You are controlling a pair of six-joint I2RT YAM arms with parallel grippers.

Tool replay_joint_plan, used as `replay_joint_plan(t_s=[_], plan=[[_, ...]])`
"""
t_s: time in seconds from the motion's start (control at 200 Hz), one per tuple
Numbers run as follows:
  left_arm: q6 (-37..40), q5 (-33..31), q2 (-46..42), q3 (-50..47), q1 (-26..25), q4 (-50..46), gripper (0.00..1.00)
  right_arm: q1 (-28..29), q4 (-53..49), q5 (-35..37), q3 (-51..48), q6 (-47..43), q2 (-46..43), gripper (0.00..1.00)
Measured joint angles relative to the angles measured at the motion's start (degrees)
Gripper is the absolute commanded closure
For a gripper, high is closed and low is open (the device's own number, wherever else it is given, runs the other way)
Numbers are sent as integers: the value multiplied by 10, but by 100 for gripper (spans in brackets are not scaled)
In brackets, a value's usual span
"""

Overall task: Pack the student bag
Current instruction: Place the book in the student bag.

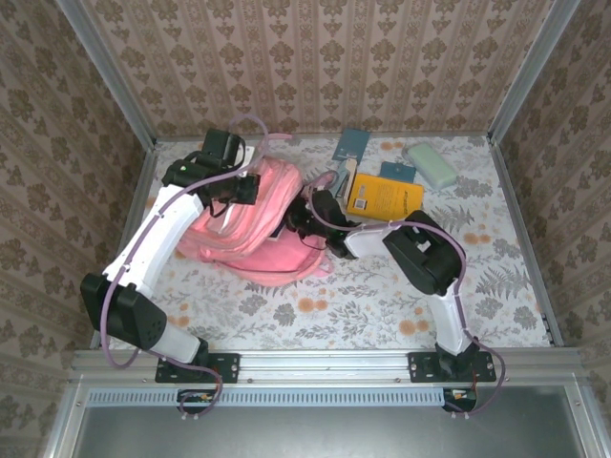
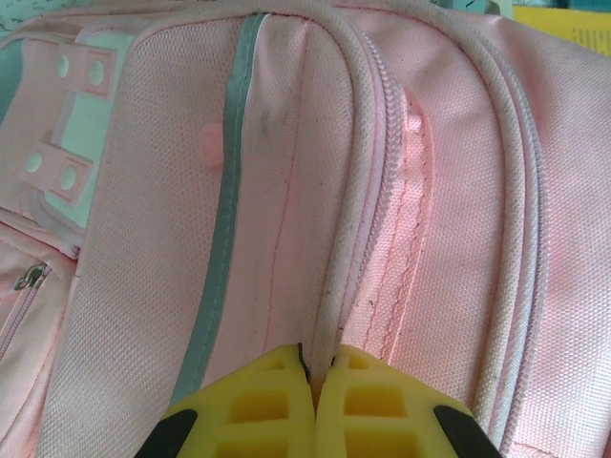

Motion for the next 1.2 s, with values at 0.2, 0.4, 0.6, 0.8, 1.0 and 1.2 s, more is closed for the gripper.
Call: replay_joint_plan(t_s=[0.2,0.4,0.6,0.8,1.0,1.2], plan=[[-7,15,0,0,1,-1,100,8,-1,36,79,22,53,100],[-12,22,0,0,1,2,100,13,-67,56,177,24,101,98],[-15,21,0,0,3,5,100,17,-153,59,272,17,143,47],[-15,25,0,-4,9,11,100,17,-191,54,264,0,136,38],[-16,37,-1,-17,12,21,100,17,-226,44,196,-22,77,54],[-18,45,-6,-28,17,36,100,14,-246,30,186,-44,46,78]])
